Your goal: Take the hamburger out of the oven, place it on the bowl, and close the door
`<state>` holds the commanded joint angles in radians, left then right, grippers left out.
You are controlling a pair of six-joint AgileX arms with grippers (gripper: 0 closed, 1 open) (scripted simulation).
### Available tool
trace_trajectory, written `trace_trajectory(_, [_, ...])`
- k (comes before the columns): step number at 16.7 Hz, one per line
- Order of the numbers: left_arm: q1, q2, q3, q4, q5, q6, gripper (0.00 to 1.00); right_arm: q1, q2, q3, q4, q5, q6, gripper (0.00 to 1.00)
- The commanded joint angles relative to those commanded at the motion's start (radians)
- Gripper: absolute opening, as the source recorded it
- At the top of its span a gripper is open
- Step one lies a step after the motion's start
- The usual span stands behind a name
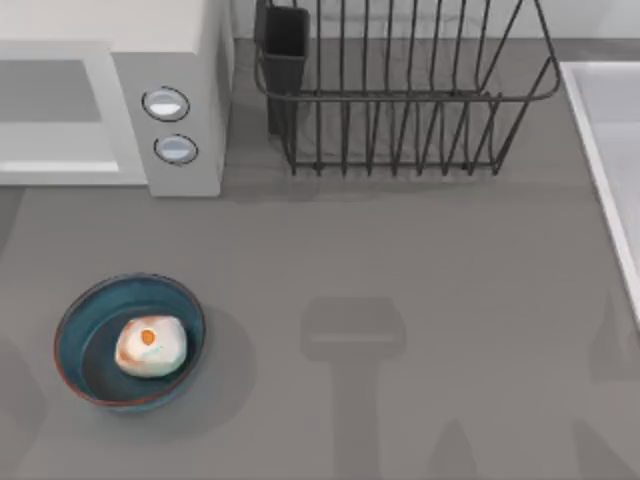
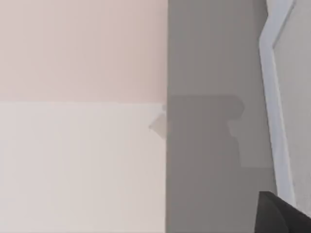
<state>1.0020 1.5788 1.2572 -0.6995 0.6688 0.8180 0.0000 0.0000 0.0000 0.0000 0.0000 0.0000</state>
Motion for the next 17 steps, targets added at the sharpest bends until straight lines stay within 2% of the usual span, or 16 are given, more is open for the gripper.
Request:
trace_trajectory(4, [0.045, 0.166, 0.126, -0.060, 0.004, 0.096, 0.00, 0.000, 0.000, 0.000, 0.000, 0.000, 0.000, 1.00])
trace_trajectory(11, [0.045, 0.185, 0.136, -0.062, 0.003, 0.108, 0.00, 0.000, 0.000, 0.000, 0.000, 0.000, 0.000, 1.00])
trace_trajectory(14, [0.047, 0.211, 0.081, 0.009, 0.004, 0.109, 0.00, 0.000, 0.000, 0.000, 0.000, 0.000, 0.000, 1.00])
trace_trajectory(17, [0.050, 0.252, -0.010, 0.167, 0.005, 0.111, 0.00, 0.000, 0.000, 0.000, 0.000, 0.000, 0.000, 1.00])
